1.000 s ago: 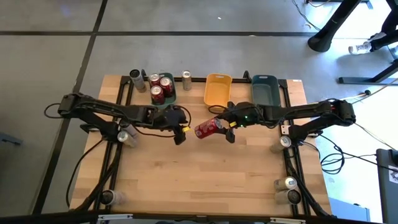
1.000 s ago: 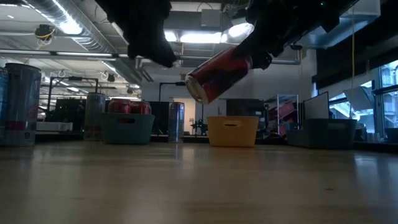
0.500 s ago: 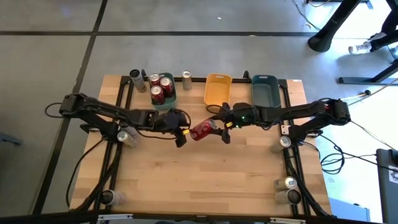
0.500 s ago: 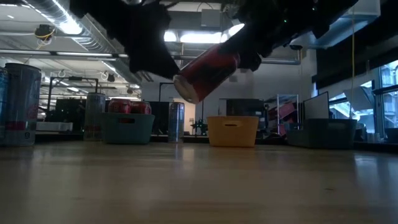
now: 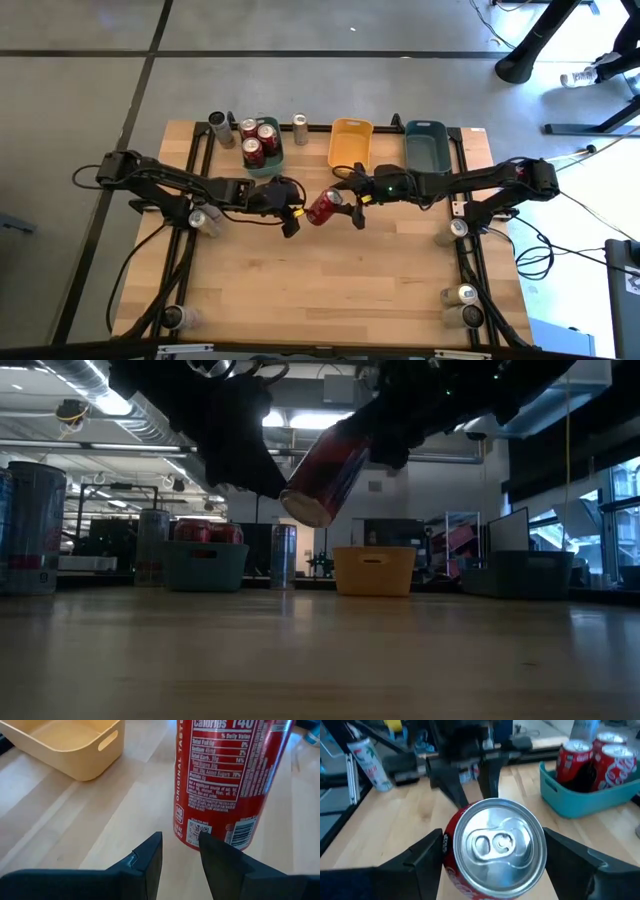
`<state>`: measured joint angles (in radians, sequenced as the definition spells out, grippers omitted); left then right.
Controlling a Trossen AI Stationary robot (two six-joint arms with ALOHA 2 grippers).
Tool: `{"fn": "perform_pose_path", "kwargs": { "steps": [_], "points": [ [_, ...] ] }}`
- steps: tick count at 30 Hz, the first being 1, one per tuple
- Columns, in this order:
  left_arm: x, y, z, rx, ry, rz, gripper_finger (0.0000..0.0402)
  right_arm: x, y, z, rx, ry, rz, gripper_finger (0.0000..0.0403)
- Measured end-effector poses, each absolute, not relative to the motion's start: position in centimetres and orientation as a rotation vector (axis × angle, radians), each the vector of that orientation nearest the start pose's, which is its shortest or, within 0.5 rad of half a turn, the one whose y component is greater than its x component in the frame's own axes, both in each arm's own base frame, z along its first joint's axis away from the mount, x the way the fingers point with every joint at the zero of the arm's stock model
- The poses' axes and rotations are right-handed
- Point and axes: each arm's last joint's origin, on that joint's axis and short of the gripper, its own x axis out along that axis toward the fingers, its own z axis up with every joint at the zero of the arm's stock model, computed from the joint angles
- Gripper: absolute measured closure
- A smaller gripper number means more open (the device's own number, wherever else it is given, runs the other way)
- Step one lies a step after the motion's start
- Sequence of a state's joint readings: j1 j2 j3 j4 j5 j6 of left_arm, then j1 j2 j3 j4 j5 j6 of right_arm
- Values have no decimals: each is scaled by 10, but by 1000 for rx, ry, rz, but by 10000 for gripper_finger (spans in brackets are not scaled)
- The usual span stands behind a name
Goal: Sort soda cans
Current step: Put the red soda can into the green bin
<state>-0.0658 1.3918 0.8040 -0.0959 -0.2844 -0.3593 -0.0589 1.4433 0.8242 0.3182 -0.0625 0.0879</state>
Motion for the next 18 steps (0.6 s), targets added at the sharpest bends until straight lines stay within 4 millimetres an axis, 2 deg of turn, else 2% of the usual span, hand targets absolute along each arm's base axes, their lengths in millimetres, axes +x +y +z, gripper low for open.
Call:
{"fn": "perform_pose_path", "kwargs": {
  "steps": [10, 13, 18],
  "points": [
    [282, -11, 212, -229, 675, 338, 279, 322, -18, 239, 85, 241, -44, 127],
    [271, -9, 221, -233, 692, 345, 279, 322, -20, 240, 63, 229, -79, 127],
    [240, -1, 248, -242, 673, 417, 279, 323, -23, 243, -42, 201, -193, 127]
  ]
}}
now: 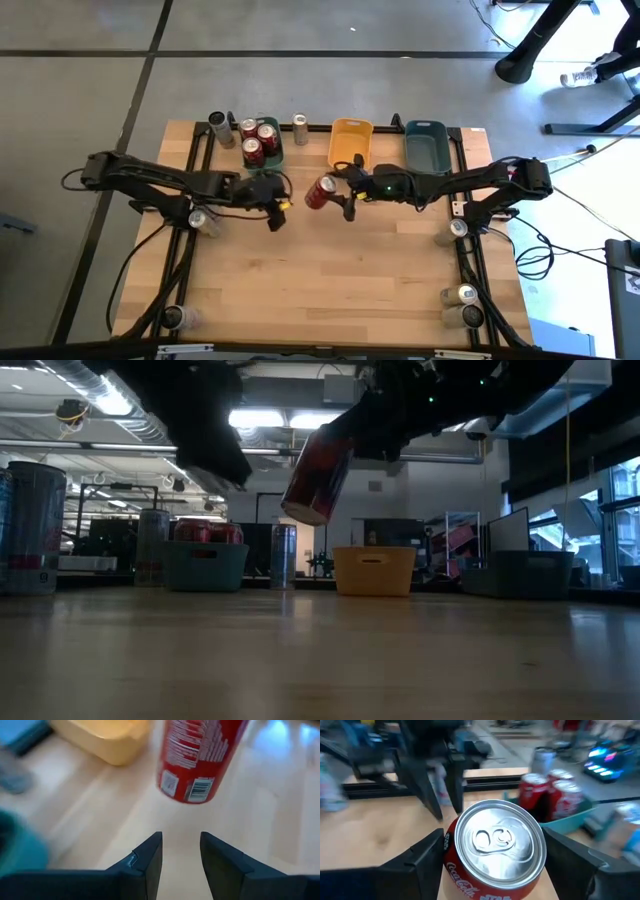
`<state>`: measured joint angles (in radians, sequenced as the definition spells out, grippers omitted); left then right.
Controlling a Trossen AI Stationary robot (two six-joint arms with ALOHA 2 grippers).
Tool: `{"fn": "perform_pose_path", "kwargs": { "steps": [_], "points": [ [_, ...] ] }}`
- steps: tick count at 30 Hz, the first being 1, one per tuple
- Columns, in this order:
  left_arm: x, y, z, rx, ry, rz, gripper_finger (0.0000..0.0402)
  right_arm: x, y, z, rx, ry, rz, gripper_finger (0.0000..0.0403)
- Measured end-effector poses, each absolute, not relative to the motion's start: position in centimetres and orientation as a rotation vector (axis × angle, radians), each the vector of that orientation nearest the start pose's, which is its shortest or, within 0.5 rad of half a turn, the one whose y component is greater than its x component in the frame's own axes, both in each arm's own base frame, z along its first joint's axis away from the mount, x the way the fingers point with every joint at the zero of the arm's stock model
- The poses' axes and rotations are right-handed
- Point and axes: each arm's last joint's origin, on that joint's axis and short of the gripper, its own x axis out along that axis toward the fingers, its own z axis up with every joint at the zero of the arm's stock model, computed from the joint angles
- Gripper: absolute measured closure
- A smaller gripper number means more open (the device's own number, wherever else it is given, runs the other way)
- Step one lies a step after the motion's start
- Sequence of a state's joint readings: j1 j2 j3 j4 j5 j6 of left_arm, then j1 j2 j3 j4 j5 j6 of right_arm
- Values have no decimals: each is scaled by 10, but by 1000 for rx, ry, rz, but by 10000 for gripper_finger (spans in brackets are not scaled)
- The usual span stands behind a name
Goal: Sort soda cans
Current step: Put the red soda can into the green bin
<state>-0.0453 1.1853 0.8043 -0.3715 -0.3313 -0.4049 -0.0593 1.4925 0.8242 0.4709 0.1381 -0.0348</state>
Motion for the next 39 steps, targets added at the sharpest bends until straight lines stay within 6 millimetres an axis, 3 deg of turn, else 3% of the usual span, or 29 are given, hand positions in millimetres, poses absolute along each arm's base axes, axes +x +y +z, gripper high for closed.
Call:
{"fn": "perform_pose_path", "kwargs": {
  "steps": [5, 10, 24, 31, 39],
  "points": [
    [211, 6, 275, -236, 557, 525, 279, 327, -27, 247, -129, 141, -284, 127],
    [196, 12, 292, -220, 437, 636, 279, 350, -40, 245, -170, 147, -322, 127],
    [193, 22, 294, -181, 435, 696, 279, 441, -101, 242, -163, 179, -388, 127],
    [192, 23, 293, -180, 440, 703, 279, 467, -129, 236, -180, 162, -410, 127],
    [192, 23, 294, -187, 436, 705, 279, 483, -141, 227, -180, 150, -394, 127]
  ]
}}
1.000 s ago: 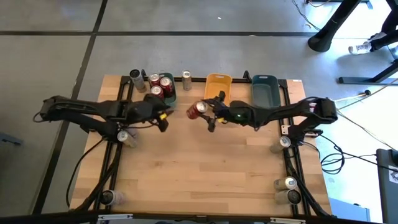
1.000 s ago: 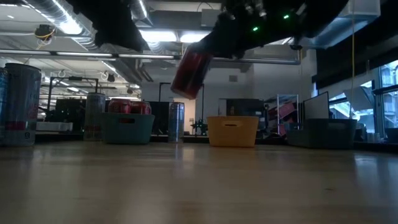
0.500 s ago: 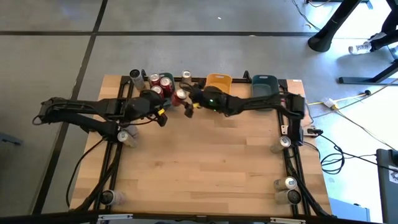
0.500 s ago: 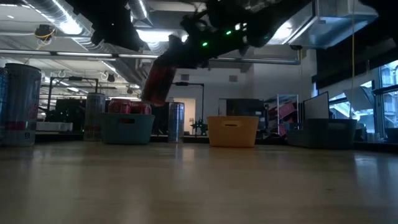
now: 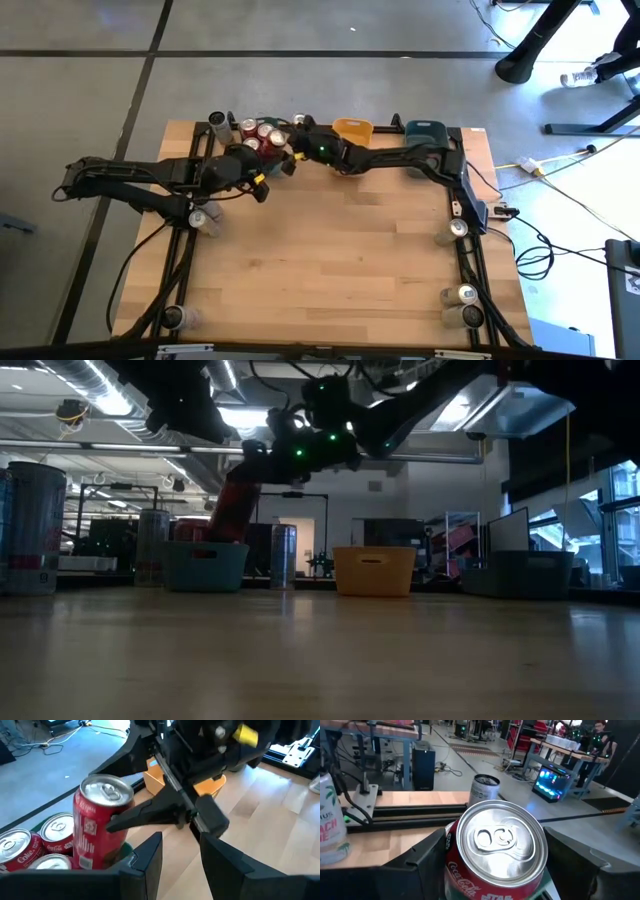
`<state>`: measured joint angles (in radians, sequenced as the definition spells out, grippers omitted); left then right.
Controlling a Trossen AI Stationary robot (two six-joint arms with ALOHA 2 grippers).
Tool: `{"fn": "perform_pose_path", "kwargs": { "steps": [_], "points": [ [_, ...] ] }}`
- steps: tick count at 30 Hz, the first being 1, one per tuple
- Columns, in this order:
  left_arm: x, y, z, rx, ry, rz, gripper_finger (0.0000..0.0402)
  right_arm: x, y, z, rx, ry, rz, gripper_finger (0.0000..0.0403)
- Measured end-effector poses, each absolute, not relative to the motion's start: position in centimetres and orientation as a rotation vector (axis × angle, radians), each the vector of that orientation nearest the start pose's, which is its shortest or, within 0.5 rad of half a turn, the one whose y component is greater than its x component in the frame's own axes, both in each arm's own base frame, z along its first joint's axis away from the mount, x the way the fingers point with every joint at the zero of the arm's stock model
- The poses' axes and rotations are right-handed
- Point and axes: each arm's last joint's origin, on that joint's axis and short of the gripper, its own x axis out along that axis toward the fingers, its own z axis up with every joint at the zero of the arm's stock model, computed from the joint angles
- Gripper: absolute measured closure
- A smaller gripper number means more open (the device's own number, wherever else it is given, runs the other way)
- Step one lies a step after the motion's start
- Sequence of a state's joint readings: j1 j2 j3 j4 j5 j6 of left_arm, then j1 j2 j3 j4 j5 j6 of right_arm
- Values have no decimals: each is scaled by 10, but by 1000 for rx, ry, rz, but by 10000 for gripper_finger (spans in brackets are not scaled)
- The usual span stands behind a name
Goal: Sort soda cans
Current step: Put the red soda can into the green bin
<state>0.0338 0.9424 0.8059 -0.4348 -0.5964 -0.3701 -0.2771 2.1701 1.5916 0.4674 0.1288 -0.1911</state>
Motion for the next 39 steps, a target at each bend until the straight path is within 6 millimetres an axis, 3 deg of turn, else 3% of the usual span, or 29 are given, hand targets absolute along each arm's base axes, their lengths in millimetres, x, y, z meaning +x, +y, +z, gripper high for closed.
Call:
{"fn": "perform_pose_path", "kwargs": {
  "steps": [5, 17, 26, 39],
  "points": [
    [192, 23, 293, -201, 434, 710, 279, 487, -144, 207, -141, 195, -354, 127],
    [192, 23, 294, -202, 430, 710, 279, 485, -147, 202, -82, 244, -385, 127],
    [192, 23, 293, -198, 432, 709, 279, 489, -149, 178, -63, 283, -395, 126],
    [192, 23, 293, -195, 434, 708, 279, 490, -149, 173, -59, 283, -403, 59]
  ]
}}
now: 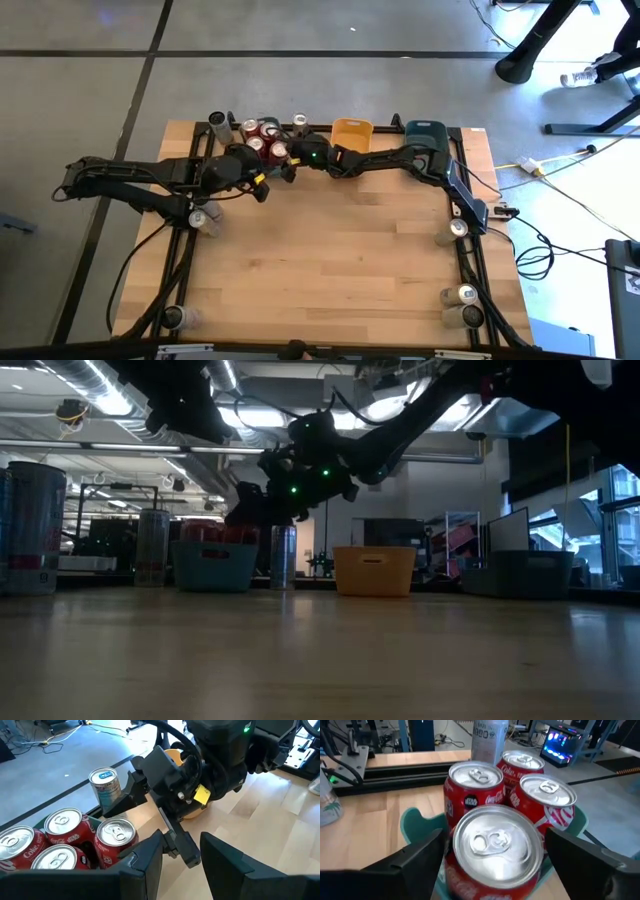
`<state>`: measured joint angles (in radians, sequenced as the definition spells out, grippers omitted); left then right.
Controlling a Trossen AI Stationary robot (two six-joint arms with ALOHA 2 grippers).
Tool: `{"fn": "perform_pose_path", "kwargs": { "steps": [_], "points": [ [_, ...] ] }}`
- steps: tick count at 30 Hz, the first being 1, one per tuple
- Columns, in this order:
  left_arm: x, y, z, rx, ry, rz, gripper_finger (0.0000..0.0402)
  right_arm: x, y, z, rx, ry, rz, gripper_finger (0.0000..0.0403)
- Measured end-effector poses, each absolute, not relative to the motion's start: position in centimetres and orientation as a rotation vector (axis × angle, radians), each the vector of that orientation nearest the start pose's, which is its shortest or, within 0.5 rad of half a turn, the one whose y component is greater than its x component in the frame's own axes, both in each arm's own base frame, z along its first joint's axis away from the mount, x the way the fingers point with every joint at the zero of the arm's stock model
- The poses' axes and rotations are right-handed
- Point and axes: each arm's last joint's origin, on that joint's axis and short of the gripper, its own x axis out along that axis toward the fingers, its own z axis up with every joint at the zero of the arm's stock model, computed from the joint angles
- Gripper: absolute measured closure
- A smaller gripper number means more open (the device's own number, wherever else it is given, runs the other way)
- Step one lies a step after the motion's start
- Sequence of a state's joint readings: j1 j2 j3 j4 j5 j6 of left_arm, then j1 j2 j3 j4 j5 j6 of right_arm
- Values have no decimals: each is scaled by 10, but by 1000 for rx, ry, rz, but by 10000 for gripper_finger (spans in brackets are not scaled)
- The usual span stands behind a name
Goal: Sort soda cans
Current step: Put the red soda can into the green bin, then put the top blue soda can into the yellow bin
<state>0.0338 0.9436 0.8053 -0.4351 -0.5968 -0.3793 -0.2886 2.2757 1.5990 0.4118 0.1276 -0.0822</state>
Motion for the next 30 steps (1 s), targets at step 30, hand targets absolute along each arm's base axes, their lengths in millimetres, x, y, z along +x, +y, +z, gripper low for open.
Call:
{"fn": "perform_pose_path", "kwargs": {
  "steps": [30],
  "points": [
    [192, 23, 293, -202, 434, 709, 279, 366, -112, 341, -208, 606, -321, 52]
  ]
}}
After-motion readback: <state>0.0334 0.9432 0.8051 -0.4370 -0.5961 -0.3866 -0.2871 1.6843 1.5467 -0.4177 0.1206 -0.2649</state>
